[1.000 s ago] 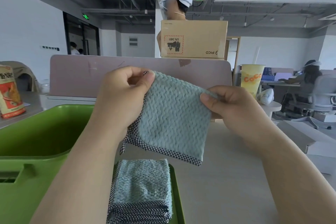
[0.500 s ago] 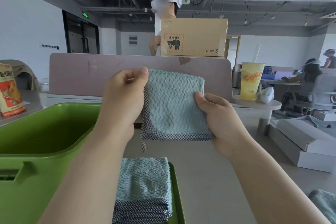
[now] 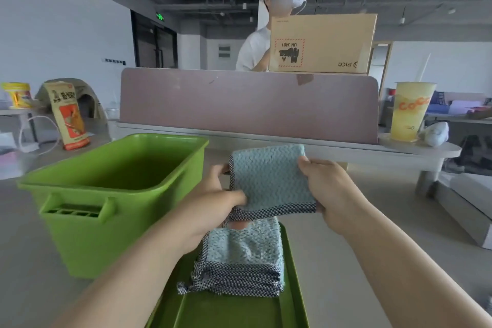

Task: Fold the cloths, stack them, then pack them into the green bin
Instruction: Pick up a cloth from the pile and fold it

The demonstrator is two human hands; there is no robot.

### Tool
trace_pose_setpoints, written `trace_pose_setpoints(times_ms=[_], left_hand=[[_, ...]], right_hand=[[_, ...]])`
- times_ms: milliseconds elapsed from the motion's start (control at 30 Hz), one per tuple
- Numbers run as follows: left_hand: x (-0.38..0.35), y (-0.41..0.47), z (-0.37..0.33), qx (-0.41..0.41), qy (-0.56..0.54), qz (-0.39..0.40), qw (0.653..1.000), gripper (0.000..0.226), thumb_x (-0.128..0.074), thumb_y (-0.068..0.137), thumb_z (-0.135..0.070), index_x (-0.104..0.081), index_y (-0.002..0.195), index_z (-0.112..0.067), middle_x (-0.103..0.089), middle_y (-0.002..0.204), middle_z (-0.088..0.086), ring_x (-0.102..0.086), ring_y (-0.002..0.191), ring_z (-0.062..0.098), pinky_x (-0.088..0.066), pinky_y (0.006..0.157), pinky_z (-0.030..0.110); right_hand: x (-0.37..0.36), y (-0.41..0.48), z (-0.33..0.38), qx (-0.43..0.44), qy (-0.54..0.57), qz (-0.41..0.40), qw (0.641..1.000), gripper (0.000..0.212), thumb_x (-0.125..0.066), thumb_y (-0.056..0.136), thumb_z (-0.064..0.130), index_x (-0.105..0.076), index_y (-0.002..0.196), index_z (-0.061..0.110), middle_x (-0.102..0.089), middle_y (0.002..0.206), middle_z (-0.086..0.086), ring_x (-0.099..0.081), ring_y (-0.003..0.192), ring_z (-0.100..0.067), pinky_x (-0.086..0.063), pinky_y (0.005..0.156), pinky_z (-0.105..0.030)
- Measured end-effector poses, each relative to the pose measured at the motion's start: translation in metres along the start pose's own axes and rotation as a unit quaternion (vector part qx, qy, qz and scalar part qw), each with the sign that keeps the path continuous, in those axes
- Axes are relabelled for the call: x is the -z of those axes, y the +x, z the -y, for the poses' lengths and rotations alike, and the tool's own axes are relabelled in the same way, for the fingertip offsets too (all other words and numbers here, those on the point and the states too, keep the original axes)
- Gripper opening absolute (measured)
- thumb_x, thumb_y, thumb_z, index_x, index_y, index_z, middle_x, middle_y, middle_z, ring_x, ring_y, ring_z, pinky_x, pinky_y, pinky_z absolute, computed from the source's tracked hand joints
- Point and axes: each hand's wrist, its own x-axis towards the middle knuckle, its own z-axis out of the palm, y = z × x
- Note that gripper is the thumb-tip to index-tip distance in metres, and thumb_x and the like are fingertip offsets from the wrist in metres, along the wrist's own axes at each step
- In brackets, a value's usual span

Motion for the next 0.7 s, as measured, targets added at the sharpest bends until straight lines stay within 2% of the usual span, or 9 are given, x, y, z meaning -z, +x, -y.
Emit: trace_pose_setpoints(times_ms=[100,200,300,400,467,567,700], left_hand=[[0.008,-0.004,0.019,0.014,-0.003,-0.05,0.999,0.052,-0.061,0.087,-0.002,-0.041,0.123,-0.034,-0.062,0.108,0.01,-0.069,0.079,0.019,-0.06,0.069,0.037],[0.012,-0.007,0.03,0.026,-0.003,-0.078,0.997,0.037,-0.055,0.091,-0.004,-0.051,0.118,-0.029,-0.059,0.114,0.009,-0.066,0.066,0.014,-0.06,0.068,0.035],[0.015,-0.013,0.035,0.009,0.099,-0.072,0.992,0.026,-0.048,0.093,-0.01,-0.059,0.101,-0.033,-0.063,0.103,0.001,-0.064,0.053,0.009,-0.058,0.072,0.037],[0.02,-0.015,0.035,-0.009,0.164,-0.062,0.984,0.025,-0.046,0.094,-0.014,-0.061,0.101,-0.033,-0.066,0.089,-0.005,-0.065,0.053,0.008,-0.057,0.067,0.029],[0.022,-0.015,0.035,-0.003,0.181,-0.052,0.982,0.024,-0.046,0.094,-0.014,-0.062,0.103,-0.031,-0.066,0.086,-0.006,-0.065,0.056,0.011,-0.058,0.067,0.03],[0.023,-0.014,0.038,0.011,0.192,-0.044,0.98,0.024,-0.047,0.093,-0.012,-0.063,0.099,-0.03,-0.062,0.088,-0.011,-0.064,0.055,0.012,-0.058,0.068,0.031],[0.023,-0.013,0.039,0.019,0.177,-0.047,0.983,0.022,-0.049,0.094,-0.012,-0.063,0.093,-0.029,-0.061,0.089,-0.009,-0.061,0.051,0.011,-0.057,0.065,0.029]], right_hand=[[-0.01,-0.001,-0.009,-0.075,-0.037,0.103,0.991,0.023,-0.054,0.095,0.023,-0.065,0.103,0.004,-0.065,0.086,-0.012,-0.061,0.07,-0.022,-0.055,0.055,-0.031],[-0.019,-0.003,-0.017,-0.115,-0.08,0.169,0.976,0.025,-0.057,0.093,0.013,-0.06,0.111,-0.003,-0.061,0.09,-0.015,-0.058,0.065,-0.02,-0.053,0.05,-0.025],[-0.025,-0.005,-0.023,-0.126,-0.129,0.192,0.965,0.016,-0.058,0.092,0.009,-0.061,0.103,-0.002,-0.064,0.095,-0.017,-0.059,0.063,-0.022,-0.055,0.053,-0.027],[-0.028,-0.008,-0.023,-0.143,-0.189,0.225,0.945,0.012,-0.058,0.092,0.007,-0.061,0.101,-0.001,-0.069,0.104,-0.023,-0.061,0.063,-0.026,-0.056,0.054,-0.03],[-0.028,-0.011,-0.021,-0.157,-0.223,0.24,0.932,0.015,-0.058,0.092,0.007,-0.06,0.103,-0.002,-0.069,0.096,-0.023,-0.06,0.053,-0.022,-0.054,0.045,-0.027],[-0.028,-0.015,-0.02,-0.139,-0.277,0.249,0.918,0.018,-0.059,0.09,0.007,-0.061,0.105,-0.004,-0.062,0.073,-0.013,-0.053,0.044,-0.015,-0.046,0.04,-0.022],[-0.029,-0.016,-0.02,-0.132,-0.309,0.236,0.912,0.023,-0.061,0.089,0.008,-0.06,0.107,-0.006,-0.052,0.071,-0.01,-0.046,0.039,-0.012,-0.038,0.039,-0.019]])
